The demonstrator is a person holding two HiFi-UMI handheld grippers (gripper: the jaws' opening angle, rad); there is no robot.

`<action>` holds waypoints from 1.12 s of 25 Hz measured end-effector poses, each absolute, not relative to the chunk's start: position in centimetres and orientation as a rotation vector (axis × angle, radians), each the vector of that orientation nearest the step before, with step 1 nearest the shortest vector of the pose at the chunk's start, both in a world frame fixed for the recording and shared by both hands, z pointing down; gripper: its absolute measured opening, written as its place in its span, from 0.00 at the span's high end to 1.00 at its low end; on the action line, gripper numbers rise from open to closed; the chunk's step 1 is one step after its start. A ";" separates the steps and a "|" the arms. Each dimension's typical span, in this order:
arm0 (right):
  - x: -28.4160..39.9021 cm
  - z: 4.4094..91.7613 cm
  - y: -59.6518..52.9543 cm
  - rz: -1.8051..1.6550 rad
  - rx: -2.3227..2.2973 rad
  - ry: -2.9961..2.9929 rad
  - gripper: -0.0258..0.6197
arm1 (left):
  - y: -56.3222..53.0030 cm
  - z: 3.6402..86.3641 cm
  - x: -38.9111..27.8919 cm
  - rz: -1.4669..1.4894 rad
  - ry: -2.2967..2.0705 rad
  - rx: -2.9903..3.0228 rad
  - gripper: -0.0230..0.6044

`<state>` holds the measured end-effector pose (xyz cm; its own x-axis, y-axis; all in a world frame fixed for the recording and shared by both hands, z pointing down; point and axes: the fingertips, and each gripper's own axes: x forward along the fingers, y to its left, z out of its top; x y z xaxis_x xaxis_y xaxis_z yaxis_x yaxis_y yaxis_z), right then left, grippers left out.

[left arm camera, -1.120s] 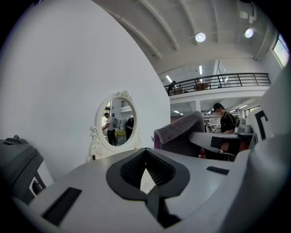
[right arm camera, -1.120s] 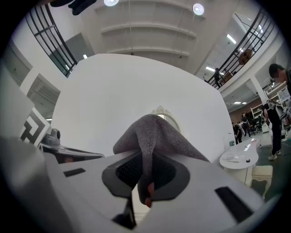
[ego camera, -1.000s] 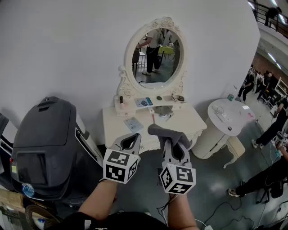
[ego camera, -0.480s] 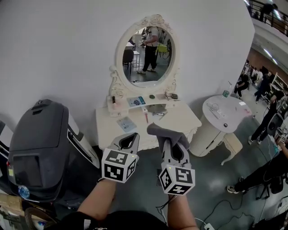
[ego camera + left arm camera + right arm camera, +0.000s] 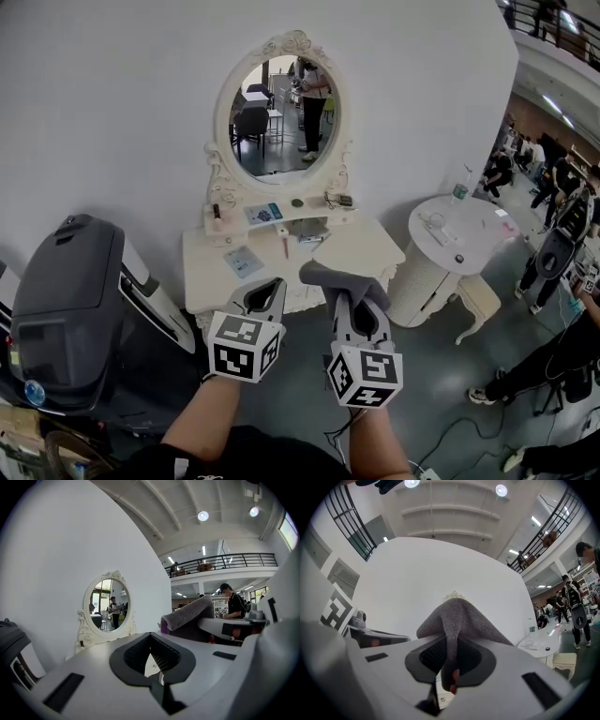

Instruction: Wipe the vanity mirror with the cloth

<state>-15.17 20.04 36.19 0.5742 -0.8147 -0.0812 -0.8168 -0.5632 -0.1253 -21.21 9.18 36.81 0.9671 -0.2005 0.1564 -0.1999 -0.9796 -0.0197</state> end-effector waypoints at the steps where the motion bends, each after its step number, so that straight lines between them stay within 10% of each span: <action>1: -14.8 36.3 20.3 0.019 -2.651 1.385 0.91 | 9.5 36.9 -20.8 -0.250 0.316 -3.112 0.95; 28: 0.3 37.1 15.9 0.027 -2.747 1.302 0.91 | 4.5 37.6 -4.1 -0.233 0.196 -3.149 0.95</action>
